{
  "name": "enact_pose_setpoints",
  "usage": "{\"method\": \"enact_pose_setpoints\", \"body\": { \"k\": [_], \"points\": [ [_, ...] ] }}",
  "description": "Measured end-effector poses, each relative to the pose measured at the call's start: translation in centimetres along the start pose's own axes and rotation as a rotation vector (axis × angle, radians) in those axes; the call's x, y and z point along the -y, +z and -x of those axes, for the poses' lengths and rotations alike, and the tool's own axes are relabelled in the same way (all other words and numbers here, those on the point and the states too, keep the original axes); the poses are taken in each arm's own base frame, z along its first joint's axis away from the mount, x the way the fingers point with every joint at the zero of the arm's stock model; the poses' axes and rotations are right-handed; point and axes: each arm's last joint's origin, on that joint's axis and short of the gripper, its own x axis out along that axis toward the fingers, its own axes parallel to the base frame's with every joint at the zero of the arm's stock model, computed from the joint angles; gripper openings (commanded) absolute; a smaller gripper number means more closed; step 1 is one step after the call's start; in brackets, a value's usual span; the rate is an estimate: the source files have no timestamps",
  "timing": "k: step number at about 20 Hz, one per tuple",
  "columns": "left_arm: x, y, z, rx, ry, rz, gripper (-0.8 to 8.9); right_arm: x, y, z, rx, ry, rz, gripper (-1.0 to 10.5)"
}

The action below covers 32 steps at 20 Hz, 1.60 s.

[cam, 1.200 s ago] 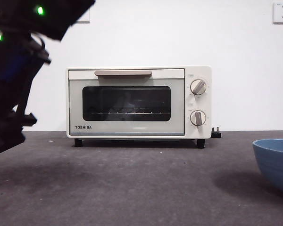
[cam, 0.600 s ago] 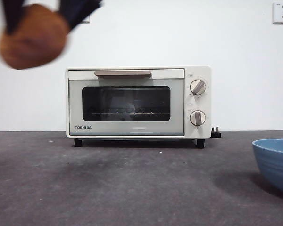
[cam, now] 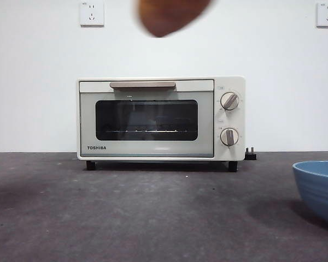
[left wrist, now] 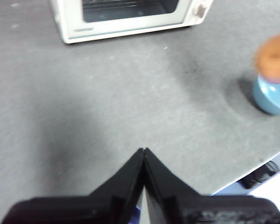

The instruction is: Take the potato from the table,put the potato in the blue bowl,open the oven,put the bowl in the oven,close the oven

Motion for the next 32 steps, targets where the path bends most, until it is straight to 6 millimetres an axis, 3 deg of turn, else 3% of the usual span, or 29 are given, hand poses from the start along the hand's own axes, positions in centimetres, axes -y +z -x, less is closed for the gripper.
{"method": "enact_pose_setpoints", "body": {
  "k": [4, 9, 12, 15, 18, 28, 32],
  "points": [
    [-0.7, 1.3, -2.3, -0.085, -0.083, 0.018, -0.05, 0.8, -7.4, 0.1, -0.034, -0.051, -0.119, -0.1],
    [-1.4, 3.0, -5.1, -0.103, -0.228, 0.027, -0.05, 2.2, -16.7, 0.9, 0.147, -0.094, -0.435, -0.1],
    [-1.6, 3.8, -5.7, -0.054, -0.231, -0.003, -0.05, 2.2, -19.9, 0.4, 0.249, -0.104, -0.559, -0.1],
    [-2.0, 4.5, -6.7, -0.044, -0.231, -0.009, -0.05, 1.7, -20.5, -2.6, 0.188, -0.044, -0.596, -0.1],
    [-2.4, 4.7, -7.7, -0.077, -0.233, 0.006, -0.05, 1.7, -19.8, -5.3, 0.152, -0.063, -0.65, -0.1],
    [-2.4, 4.6, -8.0, -0.09, -0.238, -0.036, -0.05, 5.6, -17.4, -11.2, -0.015, -0.069, -0.862, -0.1],
    [-2.4, 4.6, -8.0, -0.09, -0.238, -0.048, -0.05, 6.0, -17.0, -12.7, -0.06, -0.052, -0.848, -0.1]
  ]
}}
